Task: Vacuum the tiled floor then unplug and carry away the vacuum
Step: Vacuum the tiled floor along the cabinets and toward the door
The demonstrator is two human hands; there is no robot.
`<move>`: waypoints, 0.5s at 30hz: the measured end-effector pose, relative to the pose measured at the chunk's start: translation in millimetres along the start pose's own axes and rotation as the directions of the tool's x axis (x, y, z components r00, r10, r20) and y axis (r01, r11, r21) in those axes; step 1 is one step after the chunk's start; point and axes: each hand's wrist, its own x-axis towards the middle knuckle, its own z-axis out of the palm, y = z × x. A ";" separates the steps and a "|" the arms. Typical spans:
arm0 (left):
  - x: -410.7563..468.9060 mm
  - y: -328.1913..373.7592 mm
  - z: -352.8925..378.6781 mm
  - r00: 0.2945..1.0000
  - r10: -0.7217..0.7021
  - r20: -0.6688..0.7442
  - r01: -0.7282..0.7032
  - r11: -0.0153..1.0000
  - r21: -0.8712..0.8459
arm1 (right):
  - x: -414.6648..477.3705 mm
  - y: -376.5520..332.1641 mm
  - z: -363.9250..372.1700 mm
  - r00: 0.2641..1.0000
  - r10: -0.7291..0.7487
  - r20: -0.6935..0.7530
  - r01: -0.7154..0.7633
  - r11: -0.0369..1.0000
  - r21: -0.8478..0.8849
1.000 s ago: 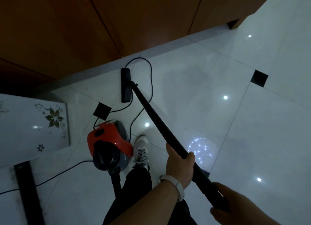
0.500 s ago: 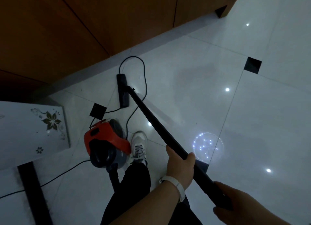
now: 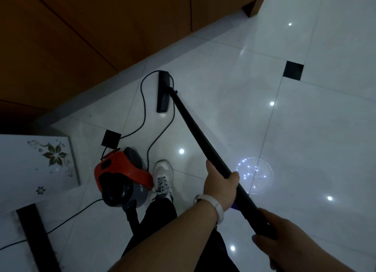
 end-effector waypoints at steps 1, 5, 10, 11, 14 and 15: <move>3.4 2.2 0.2 1.000 0.004 -0.002 -0.004 1.000 0.008 | 0.9 -1.1 -0.8 1.000 0.009 0.003 -0.009 0.999 0.048; 12.7 9.8 -3.8 1.000 0.004 -0.025 -0.003 0.999 0.033 | 5.6 -8.9 -4.2 1.000 0.000 0.026 -0.003 0.990 0.139; 16.0 9.9 -16.8 0.998 0.002 -0.064 0.002 0.998 0.060 | 12.5 -12.7 0.5 0.998 -0.016 0.069 0.006 0.990 0.144; 15.9 8.6 -19.1 0.997 0.000 -0.079 0.005 0.998 0.058 | 13.9 -12.2 1.7 0.997 -0.023 0.076 0.012 0.991 0.137; 14.4 1.7 -22.6 0.995 0.005 -0.102 0.002 0.998 0.069 | 12.8 -11.0 4.0 0.994 -0.041 0.102 0.029 0.993 0.118; 13.1 -0.8 -22.1 0.995 0.008 -0.102 0.000 0.997 0.075 | 10.8 -10.1 4.3 0.994 -0.042 0.105 0.030 0.993 0.115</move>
